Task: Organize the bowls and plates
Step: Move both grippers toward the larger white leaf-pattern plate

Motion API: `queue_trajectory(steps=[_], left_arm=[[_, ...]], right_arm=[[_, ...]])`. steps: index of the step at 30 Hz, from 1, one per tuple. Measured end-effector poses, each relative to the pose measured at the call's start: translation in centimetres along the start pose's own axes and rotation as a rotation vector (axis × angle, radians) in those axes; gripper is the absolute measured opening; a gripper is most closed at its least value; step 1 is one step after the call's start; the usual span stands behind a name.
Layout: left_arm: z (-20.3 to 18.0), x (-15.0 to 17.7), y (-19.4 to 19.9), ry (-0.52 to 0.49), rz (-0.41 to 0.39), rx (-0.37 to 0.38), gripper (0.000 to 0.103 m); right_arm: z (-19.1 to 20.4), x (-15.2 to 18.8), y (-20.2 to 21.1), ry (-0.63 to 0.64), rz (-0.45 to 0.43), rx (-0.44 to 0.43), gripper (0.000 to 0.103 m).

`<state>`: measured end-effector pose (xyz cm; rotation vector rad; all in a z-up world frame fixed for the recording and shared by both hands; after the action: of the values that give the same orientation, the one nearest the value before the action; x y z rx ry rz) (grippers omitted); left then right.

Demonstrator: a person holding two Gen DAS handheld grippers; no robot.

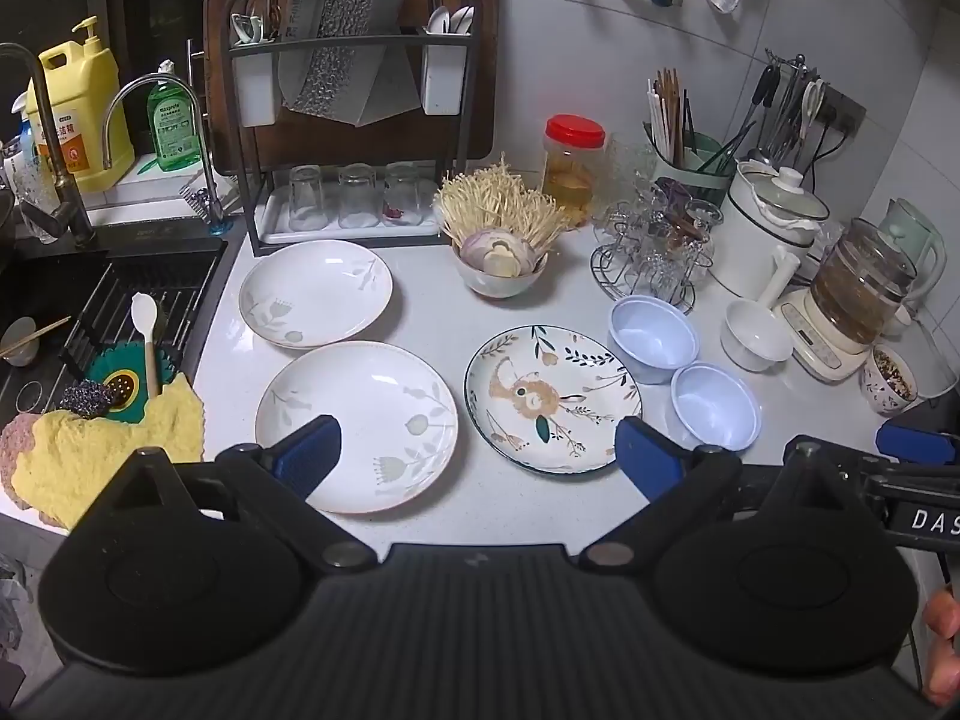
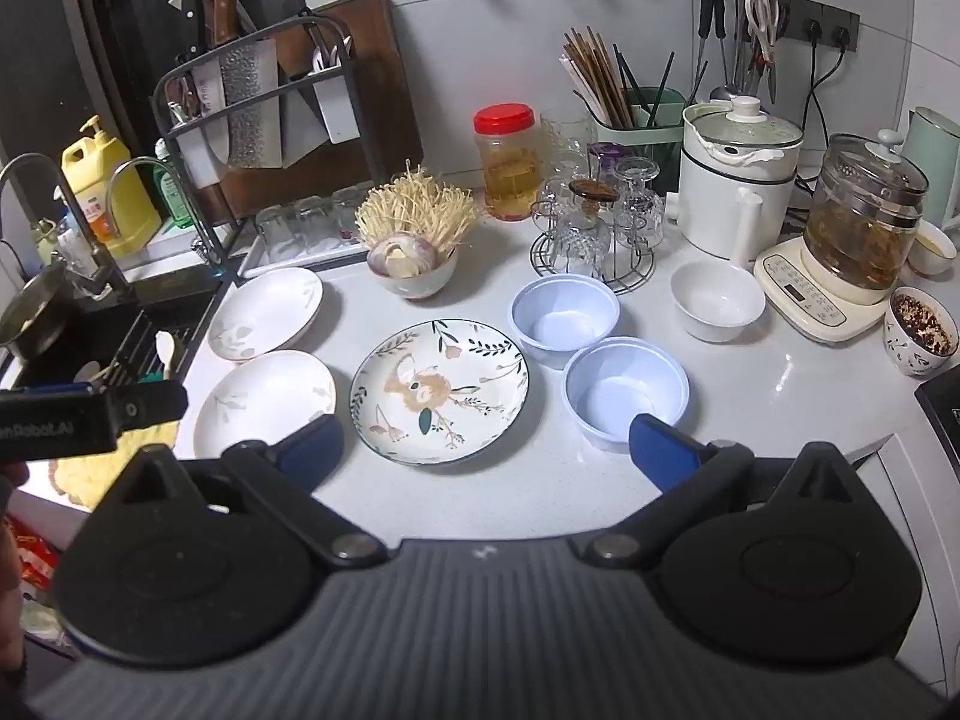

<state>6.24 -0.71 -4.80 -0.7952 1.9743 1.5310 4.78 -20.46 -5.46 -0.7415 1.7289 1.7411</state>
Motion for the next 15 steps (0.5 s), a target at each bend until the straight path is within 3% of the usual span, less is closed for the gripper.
queue_trajectory(steps=[15], left_arm=[[-0.54, 0.28, -0.03, -0.024, 0.010, -0.011, 0.099]], right_arm=[[-0.51, 0.39, 0.38, -0.014, -0.018, 0.010, 0.103]])
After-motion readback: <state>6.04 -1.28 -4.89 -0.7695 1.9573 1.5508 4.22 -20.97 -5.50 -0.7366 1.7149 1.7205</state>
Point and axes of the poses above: each gripper's, at about its wrist camera, not at the fingertips, and y roughly against the way its jaws point, z to its left, x to its underside, the point moved 7 cm from there along -y, roughly the way its jaws point, and after that the axes turned 10 degrees about x, right-handed, at the moved point
